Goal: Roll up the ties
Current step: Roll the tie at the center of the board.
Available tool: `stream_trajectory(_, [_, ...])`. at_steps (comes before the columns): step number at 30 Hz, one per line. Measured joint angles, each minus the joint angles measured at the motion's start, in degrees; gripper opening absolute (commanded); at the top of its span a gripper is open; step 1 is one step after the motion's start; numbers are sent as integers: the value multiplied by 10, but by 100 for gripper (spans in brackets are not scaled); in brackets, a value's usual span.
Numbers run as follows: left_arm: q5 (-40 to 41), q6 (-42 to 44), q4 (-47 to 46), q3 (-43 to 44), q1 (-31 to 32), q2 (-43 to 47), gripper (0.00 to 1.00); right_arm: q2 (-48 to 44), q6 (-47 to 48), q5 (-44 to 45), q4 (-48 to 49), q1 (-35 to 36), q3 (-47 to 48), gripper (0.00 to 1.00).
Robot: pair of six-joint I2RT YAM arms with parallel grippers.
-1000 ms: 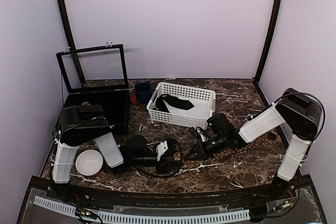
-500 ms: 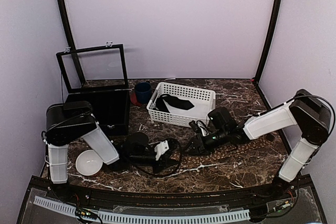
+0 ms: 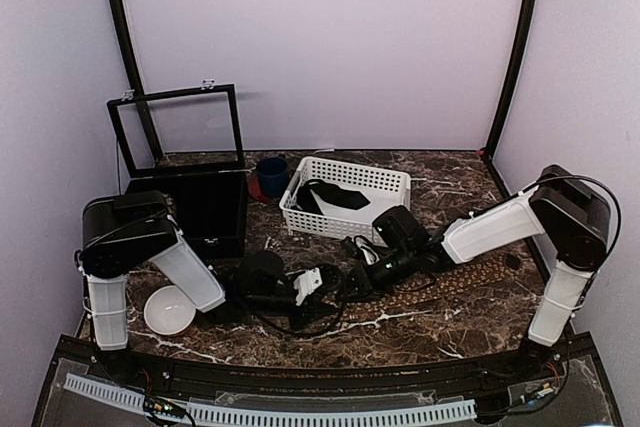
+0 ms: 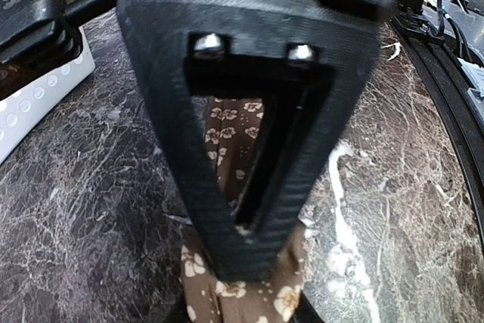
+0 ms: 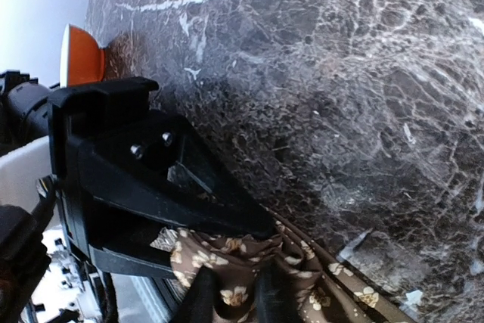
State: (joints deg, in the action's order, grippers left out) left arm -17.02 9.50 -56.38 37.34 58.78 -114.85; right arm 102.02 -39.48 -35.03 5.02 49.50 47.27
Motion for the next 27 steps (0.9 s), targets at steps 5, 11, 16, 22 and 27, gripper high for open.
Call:
stream_trajectory(5, [-1,0,8,0,0,3,39,0,14,7,-17,0,12,0])
stream_trajectory(11, [-4,-5,-10,-23,-8,8,68,0,21,15,-14,-6,-1,0])
stream_trajectory(16, [-13,-16,-38,-38,-11,9,82,-12,10,-5,56,-27,-57,0])
stream_trajectory(22, [-16,-31,-104,-37,-5,-27,82,-15,-29,-42,171,-52,-131,0])
stream_trajectory(27, [-14,-40,-155,-13,6,-68,76,-15,-53,-59,220,-64,-159,0])
